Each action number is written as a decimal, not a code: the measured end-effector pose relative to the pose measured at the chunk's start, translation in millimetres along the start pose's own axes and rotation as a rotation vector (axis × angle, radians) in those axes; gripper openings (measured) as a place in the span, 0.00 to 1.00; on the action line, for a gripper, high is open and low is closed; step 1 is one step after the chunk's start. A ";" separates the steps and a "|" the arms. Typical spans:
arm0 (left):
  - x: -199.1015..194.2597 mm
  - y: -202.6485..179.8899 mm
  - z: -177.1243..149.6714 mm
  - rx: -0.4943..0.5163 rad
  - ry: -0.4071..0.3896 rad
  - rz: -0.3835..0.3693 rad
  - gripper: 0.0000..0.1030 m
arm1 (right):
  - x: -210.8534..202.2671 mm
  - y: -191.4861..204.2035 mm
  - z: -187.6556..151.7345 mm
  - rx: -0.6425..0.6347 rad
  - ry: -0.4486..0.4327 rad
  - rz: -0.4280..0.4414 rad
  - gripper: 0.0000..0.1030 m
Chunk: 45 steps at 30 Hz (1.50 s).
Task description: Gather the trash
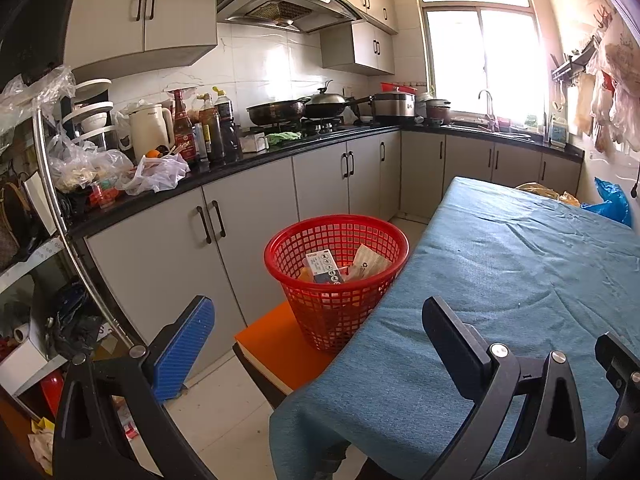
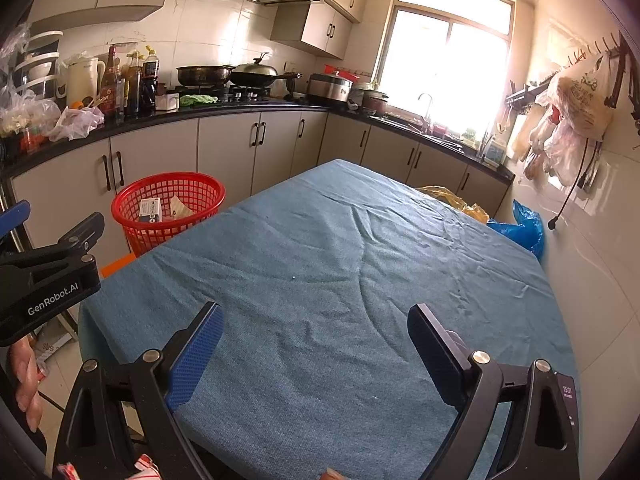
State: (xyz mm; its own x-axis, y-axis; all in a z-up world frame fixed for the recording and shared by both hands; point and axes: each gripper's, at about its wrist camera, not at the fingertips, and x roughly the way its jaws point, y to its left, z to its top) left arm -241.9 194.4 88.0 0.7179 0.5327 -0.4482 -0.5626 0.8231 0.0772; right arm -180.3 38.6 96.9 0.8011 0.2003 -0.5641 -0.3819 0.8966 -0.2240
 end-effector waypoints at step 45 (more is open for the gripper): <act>-2.8 5.0 3.7 0.009 -0.013 0.006 1.00 | 8.8 -11.1 -4.9 0.032 0.013 0.000 0.93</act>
State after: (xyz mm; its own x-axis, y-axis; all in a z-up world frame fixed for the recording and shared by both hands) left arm -245.2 197.8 92.9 0.7199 0.5400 -0.4360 -0.5631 0.8217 0.0880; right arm -171.3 28.5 90.5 0.7951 0.1955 -0.5741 -0.3667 0.9090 -0.1982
